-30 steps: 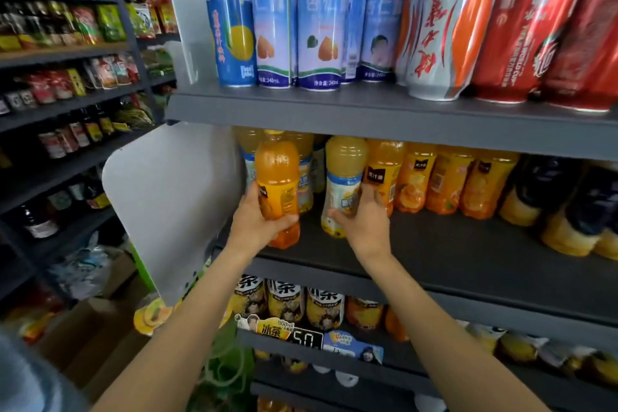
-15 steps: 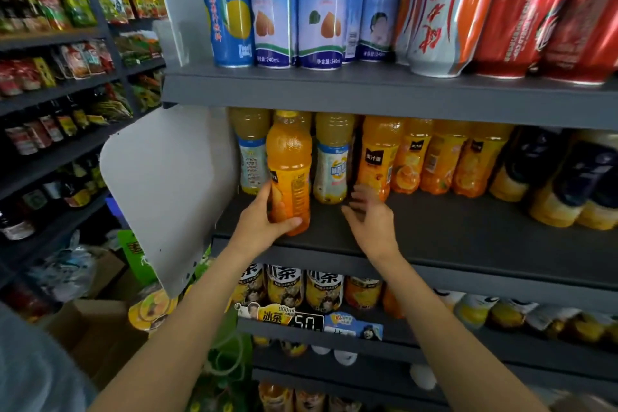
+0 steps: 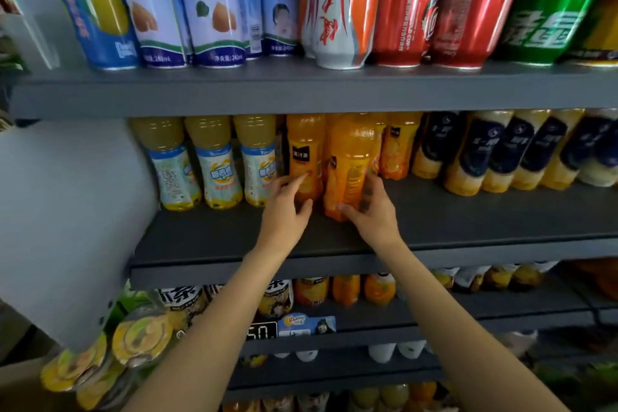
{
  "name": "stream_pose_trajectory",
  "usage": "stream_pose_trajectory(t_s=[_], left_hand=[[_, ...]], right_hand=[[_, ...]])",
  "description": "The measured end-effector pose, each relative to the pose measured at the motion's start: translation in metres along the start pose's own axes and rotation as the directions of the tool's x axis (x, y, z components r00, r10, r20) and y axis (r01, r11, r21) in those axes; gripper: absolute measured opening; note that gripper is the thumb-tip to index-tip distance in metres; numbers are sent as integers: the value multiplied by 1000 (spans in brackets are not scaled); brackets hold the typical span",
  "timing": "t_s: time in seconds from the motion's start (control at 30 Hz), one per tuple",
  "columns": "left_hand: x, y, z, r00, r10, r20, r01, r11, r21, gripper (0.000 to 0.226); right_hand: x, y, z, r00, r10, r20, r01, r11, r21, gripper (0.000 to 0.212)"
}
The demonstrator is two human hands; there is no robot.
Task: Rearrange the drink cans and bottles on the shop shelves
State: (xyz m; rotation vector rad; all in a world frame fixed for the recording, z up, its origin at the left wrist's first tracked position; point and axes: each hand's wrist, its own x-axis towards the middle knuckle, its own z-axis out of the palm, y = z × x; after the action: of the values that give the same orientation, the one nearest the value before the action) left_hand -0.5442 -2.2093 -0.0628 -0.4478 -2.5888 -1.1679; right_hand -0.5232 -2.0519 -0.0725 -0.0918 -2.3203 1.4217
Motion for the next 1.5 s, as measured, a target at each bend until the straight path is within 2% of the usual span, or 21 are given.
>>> stream_pose_trajectory(t_s=[0.1, 0.33, 0.47, 0.53, 0.6, 0.67, 0.83, 1.0, 1.07, 1.17, 1.23, 1.37, 1.43, 1.5], left_hand=[[-4, -10, 20, 1000, -22, 3, 22, 994, 104, 48], [-3, -15, 30, 998, -52, -33, 58, 979, 197, 49], [-6, -10, 30, 998, 1, -69, 17, 967, 255, 50], [-10, -2, 33, 982, -34, -184, 75, 972, 221, 48], [-17, 20, 43, 937, -172, -306, 216, 970, 116, 45], [-26, 55, 69, 932, -184, -311, 221, 971, 88, 40], [-49, 175, 177, 995, -18, -94, 18, 1000, -2, 44], [-80, 325, 305, 988, 89, 126, -77, 993, -94, 51], [-92, 380, 358, 943, 161, 292, -135, 985, -106, 48], [-105, 452, 427, 801, 315, 510, -284, 949, -139, 41], [-111, 494, 466, 752, 390, 531, -359, 918, -167, 36], [-119, 556, 542, 705, 445, 553, -399, 892, -210, 35], [-118, 579, 584, 687, 477, 548, -422, 876, -234, 36], [-110, 602, 623, 709, 475, 521, -421, 878, -227, 36]], right_hand=[[12, 4, 7, 997, 5, -81, -9, 999, -50, 65], [30, 3, 13, 997, 75, -26, -77, 992, -97, 60], [29, 7, 0, 990, 63, 128, -39, 983, -180, 66], [23, 12, -27, 973, 95, 211, -60, 985, -165, 61], [12, 21, -72, 962, 108, 251, -67, 984, -166, 56], [-1, 36, -133, 961, 118, 251, -62, 974, -220, 56], [-31, 94, -318, 973, 227, 26, -206, 921, -332, 61], [-86, 168, -507, 950, 294, -105, -311, 876, -368, 51], [-114, 193, -577, 915, 377, -142, -402, 833, -379, 46], [-145, 222, -670, 866, 455, -207, -500, 794, -347, 39], [-156, 240, -724, 846, 464, -261, -527, 803, -279, 37], [-164, 286, -803, 774, 453, -442, -562, 814, -150, 31], [-164, 319, -835, 751, 491, -442, -584, 806, -99, 33], [-159, 351, -866, 745, 539, -394, -618, 780, -102, 41]])
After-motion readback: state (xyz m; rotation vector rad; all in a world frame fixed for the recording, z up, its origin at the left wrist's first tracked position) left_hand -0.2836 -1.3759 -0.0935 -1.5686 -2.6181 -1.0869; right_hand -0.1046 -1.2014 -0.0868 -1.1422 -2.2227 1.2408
